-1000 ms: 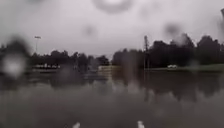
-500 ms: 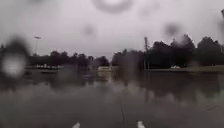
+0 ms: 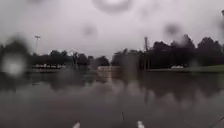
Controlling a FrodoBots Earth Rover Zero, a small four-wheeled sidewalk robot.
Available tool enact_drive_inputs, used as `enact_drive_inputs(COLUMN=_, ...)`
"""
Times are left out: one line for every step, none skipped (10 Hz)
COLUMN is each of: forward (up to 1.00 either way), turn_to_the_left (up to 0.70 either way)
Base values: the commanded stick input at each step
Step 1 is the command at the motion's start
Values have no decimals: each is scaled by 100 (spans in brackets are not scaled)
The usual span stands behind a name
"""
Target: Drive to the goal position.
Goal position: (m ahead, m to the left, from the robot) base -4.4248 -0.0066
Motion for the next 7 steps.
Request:
enact_drive_inputs(forward=70, turn_to_the_left=0)
enact_drive_inputs(forward=70, turn_to_the_left=0)
enact_drive_inputs(forward=70, turn_to_the_left=0)
enact_drive_inputs(forward=70, turn_to_the_left=0)
enact_drive_inputs(forward=70, turn_to_the_left=0)
enact_drive_inputs(forward=70, turn_to_the_left=4)
enact_drive_inputs(forward=70, turn_to_the_left=11)
